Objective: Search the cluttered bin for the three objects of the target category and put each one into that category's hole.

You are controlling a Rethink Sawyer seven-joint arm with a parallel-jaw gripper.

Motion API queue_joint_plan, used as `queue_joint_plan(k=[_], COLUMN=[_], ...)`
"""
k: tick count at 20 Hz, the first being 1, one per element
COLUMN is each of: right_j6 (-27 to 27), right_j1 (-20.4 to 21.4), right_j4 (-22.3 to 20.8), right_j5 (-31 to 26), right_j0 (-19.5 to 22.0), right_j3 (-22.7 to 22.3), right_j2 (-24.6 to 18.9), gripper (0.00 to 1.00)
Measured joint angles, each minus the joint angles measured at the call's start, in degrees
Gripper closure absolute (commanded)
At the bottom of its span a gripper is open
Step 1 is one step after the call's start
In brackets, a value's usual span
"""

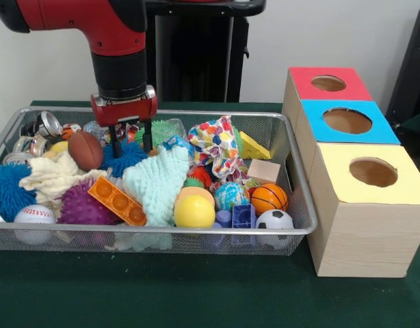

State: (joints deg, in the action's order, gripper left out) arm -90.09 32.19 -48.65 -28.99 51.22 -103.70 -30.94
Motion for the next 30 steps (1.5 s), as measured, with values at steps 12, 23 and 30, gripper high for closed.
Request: queue_joint_plan(k=[12, 23, 30], right_j6=[0.39, 0.47, 0.99], right_j1=[-1.56, -3.29, -3.27], right_j4=[0.01, -0.47, -0.78], right_j5=[0.01, -0.01, -1.12], right_j0=[1.44, 1.43, 1.96], right_j3=[0.92, 2.91, 2.93], right_j2=[-0.24, -0.49, -1.39], gripper=[0.0, 0.0, 0.0])
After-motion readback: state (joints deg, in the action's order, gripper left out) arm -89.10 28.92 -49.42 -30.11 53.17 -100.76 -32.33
